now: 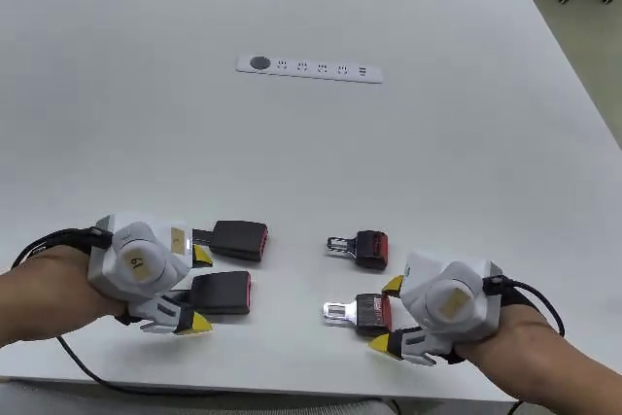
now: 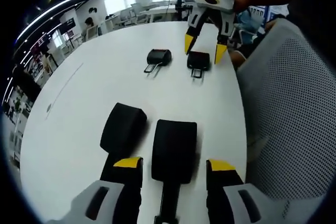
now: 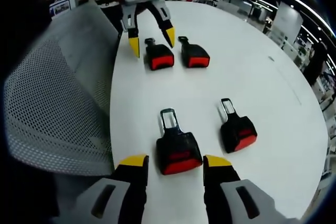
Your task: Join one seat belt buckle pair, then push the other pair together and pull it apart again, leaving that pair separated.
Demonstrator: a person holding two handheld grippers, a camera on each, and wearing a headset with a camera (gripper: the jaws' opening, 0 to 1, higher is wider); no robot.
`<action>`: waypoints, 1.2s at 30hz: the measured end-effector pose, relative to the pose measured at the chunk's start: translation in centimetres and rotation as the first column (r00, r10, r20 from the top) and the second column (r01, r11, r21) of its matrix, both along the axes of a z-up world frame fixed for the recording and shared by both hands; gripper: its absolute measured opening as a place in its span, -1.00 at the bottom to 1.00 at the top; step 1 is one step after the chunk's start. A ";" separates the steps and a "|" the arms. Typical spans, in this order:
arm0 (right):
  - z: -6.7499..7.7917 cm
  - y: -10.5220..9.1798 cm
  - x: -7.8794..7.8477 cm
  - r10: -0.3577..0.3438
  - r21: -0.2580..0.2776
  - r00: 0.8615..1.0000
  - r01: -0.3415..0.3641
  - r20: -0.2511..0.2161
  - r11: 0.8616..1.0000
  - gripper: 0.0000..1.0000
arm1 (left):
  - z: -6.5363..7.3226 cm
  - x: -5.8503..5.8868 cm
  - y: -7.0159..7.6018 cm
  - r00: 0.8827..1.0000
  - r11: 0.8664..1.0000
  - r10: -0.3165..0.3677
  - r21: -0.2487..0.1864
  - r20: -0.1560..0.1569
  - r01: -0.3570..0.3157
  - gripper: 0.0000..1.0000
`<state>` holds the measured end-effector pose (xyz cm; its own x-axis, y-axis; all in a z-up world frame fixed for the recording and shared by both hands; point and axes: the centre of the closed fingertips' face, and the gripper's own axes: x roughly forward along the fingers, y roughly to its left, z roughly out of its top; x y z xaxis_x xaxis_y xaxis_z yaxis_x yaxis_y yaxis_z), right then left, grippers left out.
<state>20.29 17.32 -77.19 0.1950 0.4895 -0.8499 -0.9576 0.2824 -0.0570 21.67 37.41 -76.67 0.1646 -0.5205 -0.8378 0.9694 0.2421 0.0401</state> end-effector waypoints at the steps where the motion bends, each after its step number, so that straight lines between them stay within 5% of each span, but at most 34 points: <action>1: -0.1 0.0 0.0 0.003 -0.001 1.000 -0.003 -0.006 1.000 -0.22 | -0.1 0.0 0.0 1.000 1.000 -0.002 -0.001 -0.003 0.002 -0.05; 15: -1.1 0.2 0.1 0.052 -0.023 0.998 -0.053 -0.042 0.998 -0.34 | -1.3 0.0 -0.2 0.996 0.996 -0.086 0.039 -0.010 0.086 -0.30; 27: -1.2 0.5 -0.1 0.111 0.004 0.992 -0.111 -0.057 0.994 -0.36 | -1.3 -0.1 -0.4 0.993 0.992 -0.117 0.042 -0.013 0.118 -0.32; 36: -1.3 0.6 0.0 0.115 0.009 0.992 -0.115 -0.057 0.993 -0.36 | -1.4 -0.2 -0.5 0.985 0.980 -0.175 0.090 0.002 0.174 -0.33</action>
<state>20.31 17.96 -78.50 0.0879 0.5104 -0.8554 -0.9854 0.1705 0.0006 21.42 36.86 -78.05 0.0860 -0.4649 -0.8812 0.9959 0.0639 0.0636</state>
